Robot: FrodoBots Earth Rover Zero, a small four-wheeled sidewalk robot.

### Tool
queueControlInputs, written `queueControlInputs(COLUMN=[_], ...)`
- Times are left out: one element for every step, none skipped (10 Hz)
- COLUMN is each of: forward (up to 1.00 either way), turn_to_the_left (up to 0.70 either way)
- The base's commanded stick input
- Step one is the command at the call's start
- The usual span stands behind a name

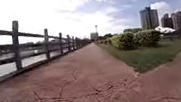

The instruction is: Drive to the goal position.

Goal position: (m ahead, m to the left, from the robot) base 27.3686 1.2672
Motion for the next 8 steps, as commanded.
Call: queueControlInputs(forward=[1.00, 1.00, 1.00, 1.00, 1.00, 1.00, 1.00, 1.00], turn_to_the_left=[0.00, 0.00, 0.00, 0.00, 0.00, 0.00, 0.00, 0.00])
